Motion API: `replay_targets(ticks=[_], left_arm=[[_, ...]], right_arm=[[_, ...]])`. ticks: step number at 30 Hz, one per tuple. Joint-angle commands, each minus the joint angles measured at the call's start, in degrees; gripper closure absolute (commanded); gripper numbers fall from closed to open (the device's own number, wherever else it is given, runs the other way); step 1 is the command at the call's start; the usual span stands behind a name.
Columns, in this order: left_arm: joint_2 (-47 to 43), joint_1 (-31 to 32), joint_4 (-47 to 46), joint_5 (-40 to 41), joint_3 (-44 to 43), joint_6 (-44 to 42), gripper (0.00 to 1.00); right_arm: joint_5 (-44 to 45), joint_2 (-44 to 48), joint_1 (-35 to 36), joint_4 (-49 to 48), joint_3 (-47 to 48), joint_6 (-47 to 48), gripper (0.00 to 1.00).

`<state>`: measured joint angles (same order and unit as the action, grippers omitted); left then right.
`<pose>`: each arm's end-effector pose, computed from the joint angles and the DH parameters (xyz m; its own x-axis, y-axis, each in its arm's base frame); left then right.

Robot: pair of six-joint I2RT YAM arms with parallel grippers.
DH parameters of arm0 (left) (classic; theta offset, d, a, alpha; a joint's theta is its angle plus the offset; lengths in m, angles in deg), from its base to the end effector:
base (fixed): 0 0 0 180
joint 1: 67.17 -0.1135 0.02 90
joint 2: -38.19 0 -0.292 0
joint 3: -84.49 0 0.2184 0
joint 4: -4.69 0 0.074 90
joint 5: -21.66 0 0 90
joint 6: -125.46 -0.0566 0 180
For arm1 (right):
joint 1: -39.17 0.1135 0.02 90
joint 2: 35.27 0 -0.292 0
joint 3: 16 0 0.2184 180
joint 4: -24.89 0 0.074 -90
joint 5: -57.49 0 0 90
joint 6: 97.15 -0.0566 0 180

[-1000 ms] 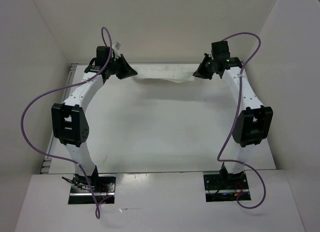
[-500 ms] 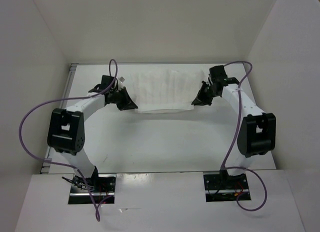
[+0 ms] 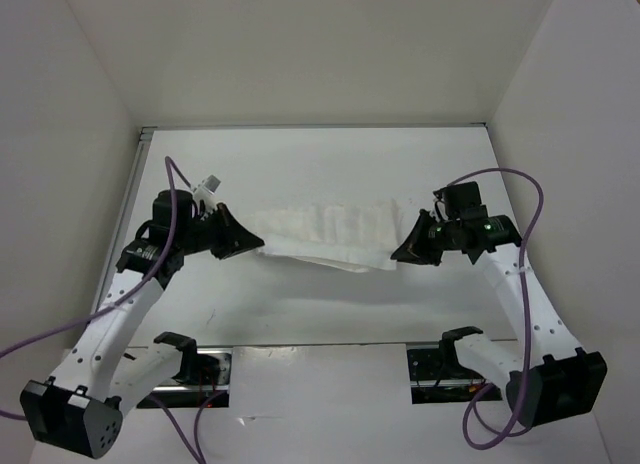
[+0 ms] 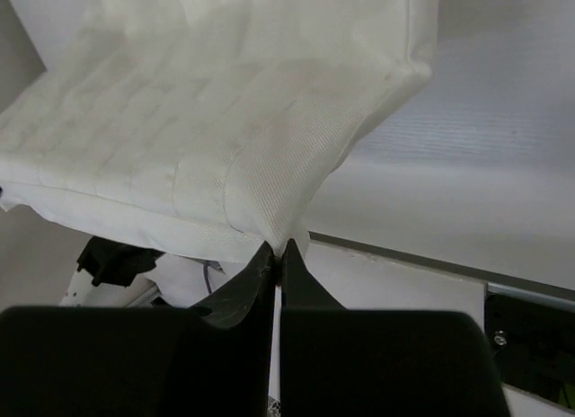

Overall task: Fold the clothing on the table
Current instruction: Fold the skirt

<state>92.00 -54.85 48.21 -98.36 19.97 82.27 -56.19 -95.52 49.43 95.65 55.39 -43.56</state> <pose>0.1557 -0.0630 0.3231 -0.7965 -0.4722 -0.3776 0.0216 0.6018 -0.7983 0.1465 0.0496 0.3007 -0.8986 0.3898 -0.2014 0.2117 0.7873 0.5790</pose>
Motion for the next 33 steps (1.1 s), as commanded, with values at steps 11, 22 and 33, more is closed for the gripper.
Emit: replay_targets(ticks=[11,22,33], left_arm=[[18.6,-3.3,4.9,12.6,-5.7,-0.3,1.0],[23.6,-3.3,5.0,12.4,-6.9,-0.9,1.0],[27.6,-3.8,3.4,7.1,-19.2,-8.7,1.0]], right_arm=[[0.4,-17.2,-2.5,-9.1,9.4,-0.7,1.0],[0.3,-32.7,-3.1,-11.8,20.6,0.0,1.0],[1.8,-10.6,2.0,-0.7,6.0,-0.6,1.0]])
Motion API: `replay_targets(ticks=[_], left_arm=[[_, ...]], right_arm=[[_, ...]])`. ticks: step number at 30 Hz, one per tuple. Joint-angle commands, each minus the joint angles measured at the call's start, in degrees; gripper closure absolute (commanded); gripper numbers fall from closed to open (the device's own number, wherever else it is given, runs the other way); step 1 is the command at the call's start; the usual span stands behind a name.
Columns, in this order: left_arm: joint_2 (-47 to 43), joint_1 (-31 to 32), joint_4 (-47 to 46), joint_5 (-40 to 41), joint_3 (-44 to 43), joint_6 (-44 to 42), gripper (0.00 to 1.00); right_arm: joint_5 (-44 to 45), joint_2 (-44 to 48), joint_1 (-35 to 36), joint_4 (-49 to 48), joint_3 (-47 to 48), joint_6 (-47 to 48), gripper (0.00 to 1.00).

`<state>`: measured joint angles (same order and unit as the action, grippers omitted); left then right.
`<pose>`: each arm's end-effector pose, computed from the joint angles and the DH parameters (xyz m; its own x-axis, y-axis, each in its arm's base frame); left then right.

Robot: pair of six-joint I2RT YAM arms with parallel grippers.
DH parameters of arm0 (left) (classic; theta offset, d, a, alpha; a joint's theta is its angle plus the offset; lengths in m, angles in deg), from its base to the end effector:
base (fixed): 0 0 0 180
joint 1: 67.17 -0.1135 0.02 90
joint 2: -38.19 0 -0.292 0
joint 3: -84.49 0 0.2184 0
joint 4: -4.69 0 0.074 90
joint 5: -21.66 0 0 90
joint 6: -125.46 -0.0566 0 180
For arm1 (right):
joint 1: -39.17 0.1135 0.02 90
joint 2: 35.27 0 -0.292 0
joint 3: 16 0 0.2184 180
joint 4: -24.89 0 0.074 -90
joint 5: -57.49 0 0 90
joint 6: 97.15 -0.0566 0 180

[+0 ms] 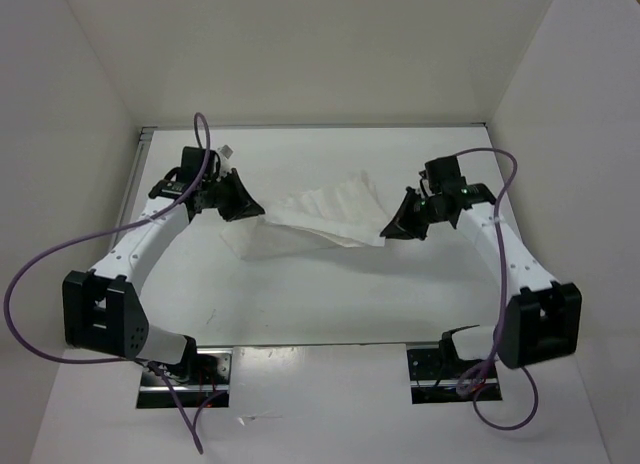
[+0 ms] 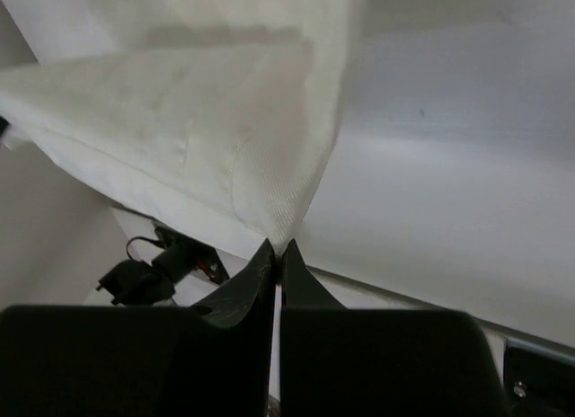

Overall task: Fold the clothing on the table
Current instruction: Fold the skirt

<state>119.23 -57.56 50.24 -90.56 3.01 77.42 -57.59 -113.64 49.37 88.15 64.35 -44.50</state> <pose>0.2746 -0.0682 0.3141 -0.7987 -0.4925 -0.3457 -0.1564 0.7247 -0.6711 0.2316 0.0660 0.2972 -0.9051 0.3955 -0.1565 0.2368 0.7742 0.5870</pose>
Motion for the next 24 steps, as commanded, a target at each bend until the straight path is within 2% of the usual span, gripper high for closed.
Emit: replay_targets(ticks=[1,3,7,12,15,20,24], left_arm=[[-1.8,-0.6,2.6,-0.7,-2.2,-3.9,1.0],[-4.9,0.3,4.3,-1.2,1.4,-2.2,1.0],[-17.5,1.0,8.8,-1.2,9.3,2.9,1.0],[-26.9,1.6,13.5,-3.3,15.9,10.0,1.0],[-26.2,1.6,13.5,-3.3,16.4,10.6,1.0],[-18.2,1.6,13.5,-1.2,13.4,8.4,1.0],[-13.2,1.6,12.3,0.7,12.2,7.3,1.0]], right_arm=[[3.2,9.1,3.1,8.0,-5.6,-0.4,1.0],[2.5,13.6,4.7,10.5,-9.2,-1.1,1.0],[0.8,20.3,5.9,16.7,-13.4,-1.7,1.0],[2.1,21.5,5.9,19.7,-14.0,-0.4,1.0],[5.1,19.5,4.5,19.0,-11.3,0.2,1.0],[11.5,15.0,1.0,17.2,-8.2,0.2,1.0],[12.7,11.8,-2.5,14.5,-7.7,1.4,1.0]])
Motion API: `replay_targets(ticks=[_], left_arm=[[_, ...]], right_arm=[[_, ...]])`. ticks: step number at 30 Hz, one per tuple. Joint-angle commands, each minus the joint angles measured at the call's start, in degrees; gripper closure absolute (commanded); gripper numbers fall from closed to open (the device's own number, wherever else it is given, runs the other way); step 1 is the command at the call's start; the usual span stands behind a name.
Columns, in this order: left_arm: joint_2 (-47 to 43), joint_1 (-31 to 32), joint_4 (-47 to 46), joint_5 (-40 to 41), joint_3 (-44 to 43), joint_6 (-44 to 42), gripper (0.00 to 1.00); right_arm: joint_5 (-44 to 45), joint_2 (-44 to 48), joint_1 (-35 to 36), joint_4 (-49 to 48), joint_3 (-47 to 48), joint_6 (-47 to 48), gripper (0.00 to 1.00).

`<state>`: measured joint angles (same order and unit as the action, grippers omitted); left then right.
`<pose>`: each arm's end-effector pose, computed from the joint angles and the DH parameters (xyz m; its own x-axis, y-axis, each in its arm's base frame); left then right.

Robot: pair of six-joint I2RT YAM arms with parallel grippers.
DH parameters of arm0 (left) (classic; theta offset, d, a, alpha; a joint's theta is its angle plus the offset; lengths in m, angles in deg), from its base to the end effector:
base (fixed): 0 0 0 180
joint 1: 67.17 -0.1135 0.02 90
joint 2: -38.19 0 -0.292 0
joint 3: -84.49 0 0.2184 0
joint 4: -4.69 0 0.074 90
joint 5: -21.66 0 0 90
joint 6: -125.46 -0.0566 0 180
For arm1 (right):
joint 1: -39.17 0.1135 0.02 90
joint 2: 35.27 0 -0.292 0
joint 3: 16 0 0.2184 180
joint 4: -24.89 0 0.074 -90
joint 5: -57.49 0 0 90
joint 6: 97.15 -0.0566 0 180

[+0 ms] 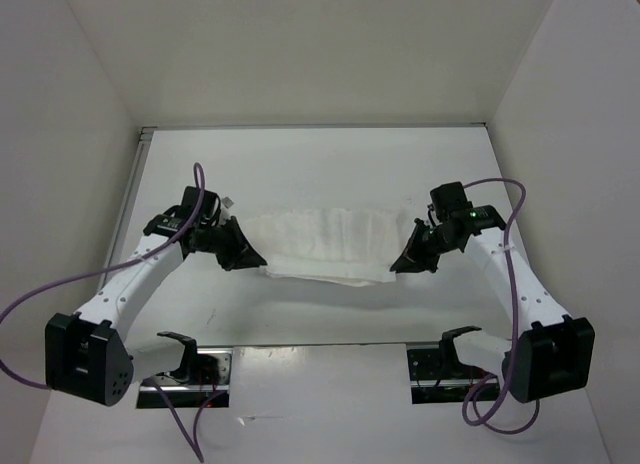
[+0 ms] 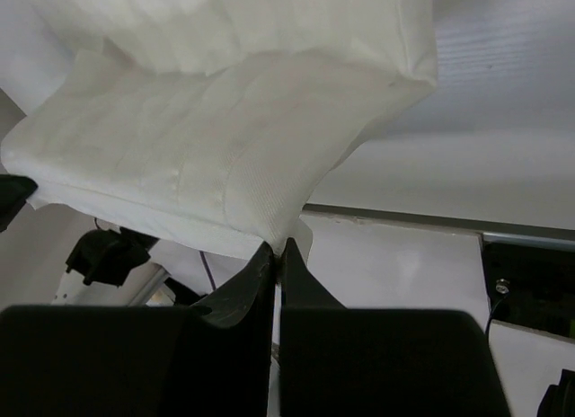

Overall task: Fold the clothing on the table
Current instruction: Fold the skirt

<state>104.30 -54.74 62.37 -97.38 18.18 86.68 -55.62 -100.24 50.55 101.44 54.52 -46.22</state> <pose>0.1762 -0.0670 0.2771 -0.8611 -0.5081 -0.0176 -0.3644 0.6411 -0.6754 0.1474 0.0523 0.2800 -0.9130 0.4076 -0.0189 0.3461 0.7980 0.4933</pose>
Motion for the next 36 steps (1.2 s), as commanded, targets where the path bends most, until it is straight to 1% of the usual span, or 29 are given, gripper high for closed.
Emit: replay_targets(ticks=[1,3,7,10,11,13,14,15,16,17,18,19,20,21,22,23,24,25,26,27,28,29,30,31,32,33,34,35,36], left_arm=[[2.7,-1.3,-0.6,8.2,-3.0,-2.0,1.0],[5.9,-1.3,-1.4,8.2,-4.1,-2.0,1.0],[9.0,-1.3,-0.8,9.5,-7.2,-3.9,1.0],[8.3,-1.3,-1.5,9.5,-8.0,-4.6,1.0],[8.2,-2.0,-2.1,9.5,-9.3,-5.2,1.0],[11.7,-3.5,-3.7,7.4,-13.2,-7.0,1.0],[16.9,-4.8,-4.2,6.8,-20.5,-7.8,1.0],[20.1,-4.8,-4.2,6.8,-25.2,-9.5,1.0],[23.2,-5.5,-4.2,7.4,-30.3,-9.6,1.0],[29.5,-6.3,-4.9,6.7,-35.4,-10.8,1.0],[32.6,-6.9,-4.9,5.9,-41.2,-11.4,1.0],[35.6,-6.9,-4.9,4.3,-54.0,-12.4,1.0],[41.0,-8.5,-4.4,3.7,-61.2,-12.9,1.0],[43.6,-9.2,-2.5,3.7,-68.7,-12.9,1.0],[45.8,-9.7,-1.3,2.9,-76.1,-13.6,1.0],[50.1,-10.2,1.6,0.1,-91.3,-14.2,1.0],[52.2,-11.0,3.2,-0.8,-98.7,-14.2,1.0],[52.2,-11.0,3.3,-1.4,-101.4,-14.2,1.0],[49.1,-11.8,0.4,-1.4,-99.3,-14.2,0.98],[47.6,-11.8,0.4,-0.8,-93.5,-14.2,0.93],[46.1,-11.8,-0.2,-0.8,-89.2,-15.4,0.92],[42.7,-11.8,-2.2,-0.8,-84.0,-15.4,0.92],[40.4,-11.8,-4.6,-0.8,-77.2,-15.4,0.92],[37.8,-11.8,-8.1,-0.8,-60.6,-13.0,0.92],[33.0,-11.8,-14.8,-1.7,-52.5,-11.4,0.92],[31.2,-11.8,-17.3,-2.5,-45.1,-10.2,0.92],[29.9,-11.8,-18.7,-2.5,-38.8,-9.4,0.92],[27.8,-11.8,-20.6,-2.5,-28.1,-8.3,0.95],[27.0,-11.2,-21.3,-2.0,-23.5,-8.2,0.95]], right_arm=[[10.7,-2.3,-3.6,0.3,2.6,3.1,1.0],[10.7,-4.5,-5.0,-2.0,3.2,3.1,1.0],[10.7,-8.8,-6.4,-3.2,6.9,4.3,1.0],[10.0,-9.4,-6.9,-3.2,8.3,4.9,1.0],[10.0,-9.4,-7.9,-4.1,9.3,5.4,1.0],[8.5,-11.7,-8.9,-6.2,11.9,6.1,1.0],[8.5,-13.7,-8.9,-7.0,16.6,6.9,1.0],[9.7,-18.9,-9.4,-7.9,19.5,6.9,1.0],[9.7,-21.7,-9.4,-8.6,22.7,6.9,1.0],[9.7,-24.3,-9.4,-10.0,30.1,7.7,1.0],[9.7,-26.7,-9.4,-10.8,34.1,7.7,1.0],[11.0,-30.4,-10.1,-11.5,42.7,7.7,1.0],[11.7,-31.6,-10.7,-12.6,47.2,8.3,1.0],[12.4,-32.4,-10.7,-13.4,51.6,8.3,1.0],[13.3,-32.4,-11.5,-14.3,59.2,8.3,1.0],[13.3,-32.4,-12.1,-17.2,61.7,9.5,1.0],[14.6,-31.0,-12.1,-19.0,63.0,9.5,1.0],[15.5,-28.7,-12.1,-20.2,64.0,9.5,1.0],[14.7,-27.7,-12.1,-21.2,64.0,10.1,1.0],[14.7,-26.8,-12.1,-22.1,63.4,10.7,1.0],[13.8,-25.9,-12.1,-22.1,59.9,10.7,1.0],[11.4,-23.8,-12.1,-22.7,56.7,10.7,1.0],[10.1,-22.6,-12.1,-24.2,52.9,9.5,1.0],[8.7,-21.5,-12.1,-24.2,45.0,8.8,1.0],[5.7,-19.9,-12.1,-24.7,41.0,8.8,1.0],[4.7,-19.1,-12.1,-24.7,37.0,7.4,1.0],[3.7,-18.5,-12.1,-24.7,28.7,7.3,1.0],[2.5,-17.8,-12.1,-24.7,24.8,6.8,1.0],[0.1,-16.5,-12.7,-23.1,17.7,6.8,1.0]])
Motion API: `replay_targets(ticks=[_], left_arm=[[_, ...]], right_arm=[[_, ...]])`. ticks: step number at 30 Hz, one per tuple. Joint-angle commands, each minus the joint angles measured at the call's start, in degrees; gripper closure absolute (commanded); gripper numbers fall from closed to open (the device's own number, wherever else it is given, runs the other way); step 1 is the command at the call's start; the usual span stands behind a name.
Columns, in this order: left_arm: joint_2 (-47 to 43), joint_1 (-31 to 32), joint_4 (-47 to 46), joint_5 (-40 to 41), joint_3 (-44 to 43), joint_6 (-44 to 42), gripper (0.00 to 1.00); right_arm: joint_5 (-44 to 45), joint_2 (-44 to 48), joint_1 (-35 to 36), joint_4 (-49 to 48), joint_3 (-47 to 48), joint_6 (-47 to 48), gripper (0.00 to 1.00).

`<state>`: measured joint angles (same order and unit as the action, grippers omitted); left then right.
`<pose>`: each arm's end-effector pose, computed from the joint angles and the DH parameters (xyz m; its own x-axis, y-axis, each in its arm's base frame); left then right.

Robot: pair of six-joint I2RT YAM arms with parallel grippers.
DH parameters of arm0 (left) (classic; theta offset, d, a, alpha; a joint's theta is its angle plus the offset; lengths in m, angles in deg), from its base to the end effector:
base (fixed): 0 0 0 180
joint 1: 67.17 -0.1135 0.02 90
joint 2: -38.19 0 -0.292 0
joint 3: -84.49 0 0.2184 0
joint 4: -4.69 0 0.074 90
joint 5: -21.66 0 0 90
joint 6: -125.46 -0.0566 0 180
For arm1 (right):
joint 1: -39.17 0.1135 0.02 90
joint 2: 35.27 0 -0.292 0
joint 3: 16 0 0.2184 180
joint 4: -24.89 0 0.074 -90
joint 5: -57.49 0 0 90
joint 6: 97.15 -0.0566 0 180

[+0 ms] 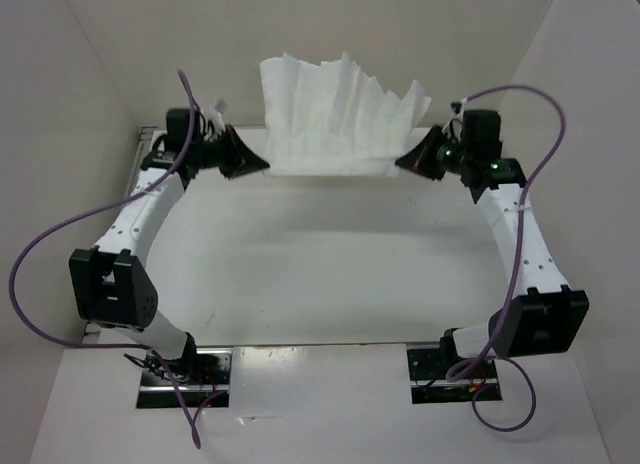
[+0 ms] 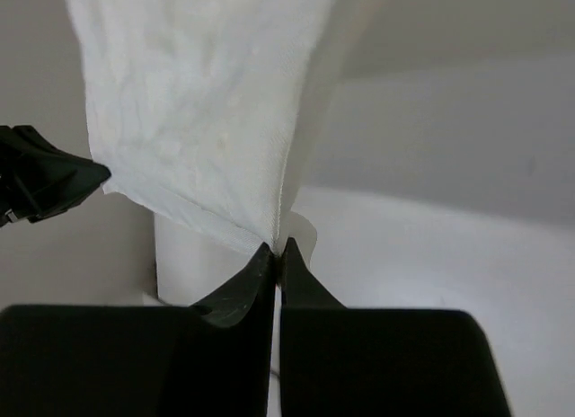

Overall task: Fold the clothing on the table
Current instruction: Fold the skirt

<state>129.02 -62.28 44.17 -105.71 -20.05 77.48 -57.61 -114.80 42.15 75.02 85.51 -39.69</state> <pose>0.3394 -0.0635 0.4055 -0.7317 -0.4713 -0.4924 0.1650 0.5785 -0.7989 0.2783 0.0385 0.4233 -0.6234 0.4553 -0.6357 -0.1011 0.7592 0.6430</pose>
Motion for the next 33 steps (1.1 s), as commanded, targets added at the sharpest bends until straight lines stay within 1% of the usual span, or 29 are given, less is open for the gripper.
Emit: replay_targets(ticks=[1,2,3,5,6,8,9,10,11,12,13,15,16,17,19,22,23,25,28,33], left_arm=[[1.0,-2.4,-4.0,6.3,18.8,1.7,0.97],[0.5,-1.8,-4.0,5.8,25.5,1.7,0.97],[0.5,-1.0,-4.0,5.8,28.4,1.7,0.98],[-2.0,1.1,-2.2,5.8,33.1,1.7,0.98],[-2.9,1.9,-1.5,4.9,37.4,1.7,0.98],[-7.6,3.6,1.9,4.3,41.0,1.7,0.98],[-12.1,3.6,5.3,3.8,42.5,1.7,0.98],[-14.9,4.3,7.3,3.8,44.6,1.7,0.98],[-20.6,4.3,12.2,3.8,45.2,1.7,0.98],[-23.6,4.3,14.4,3.8,45.2,2.4,0.98],[-26.5,4.9,16.5,3.3,44.7,3.0,0.98],[-33.2,4.9,21.5,4.1,42.9,5.6,0.98],[-34.6,4.9,22.3,4.9,42.0,6.5,0.98],[-35.3,4.9,22.3,4.9,41.3,7.4,0.98],[-33.8,4.9,21.2,4.9,39.5,7.4,0.98],[-28.0,4.3,18.2,6.4,38.0,5.7,0.98],[-25.0,4.3,17.1,7.0,37.5,5.0,0.98],[-22.1,3.8,17.1,9.2,35.4,3.0,0.98],[-16.1,2.5,16.5,12.1,33.9,0.4,0.99],[-9.7,1.9,13.8,13.3,31.0,-0.4,0.99]], right_arm=[[0.9,-1.3,-4.3,4.1,-16.7,-0.2,1.0],[0.0,-0.7,-4.3,5.3,-19.4,-0.2,1.0],[-1.3,-0.1,-4.3,8.7,-24.3,-0.2,1.0],[-2.8,0.5,-3.7,13.3,-28.2,1.2,1.0],[-4.7,2.1,-3.7,15.1,-32.6,1.8,1.0],[-5.2,4.6,-3.1,20.2,-38.4,2.4,1.0],[-5.9,8.6,-2.5,24.1,-40.1,2.4,1.0],[-6.4,10.8,-2.5,26.4,-41.3,2.4,1.0],[-6.4,15.0,-2.5,28.8,-43.1,2.4,1.0],[-6.5,16.5,-1.2,31.1,-43.1,1.6,1.0],[-7.5,17.8,2.3,33.1,-43.9,-1.3,1.0],[-8.1,22.4,2.3,34.4,-41.6,-3.5,1.0],[-7.5,23.1,2.3,34.9,-37.6,-5.4,1.0],[-6.0,23.1,1.8,35.8,-35.0,-5.4,1.0],[-2.0,20.4,1.1,37.2,-28.3,-4.9,1.0],[1.6,17.3,1.1,35.0,-23.2,-5.4,1.0],[2.3,16.3,1.1,33.4,-22.5,-5.4,1.0],[3.4,12.7,0.5,31.7,-20.9,-5.4,1.0],[3.9,8.7,0.4,27.4,-20.9,-5.4,1.0],[6.0,3.7,-0.1,21.4,-20.9,-4.8,1.0]])
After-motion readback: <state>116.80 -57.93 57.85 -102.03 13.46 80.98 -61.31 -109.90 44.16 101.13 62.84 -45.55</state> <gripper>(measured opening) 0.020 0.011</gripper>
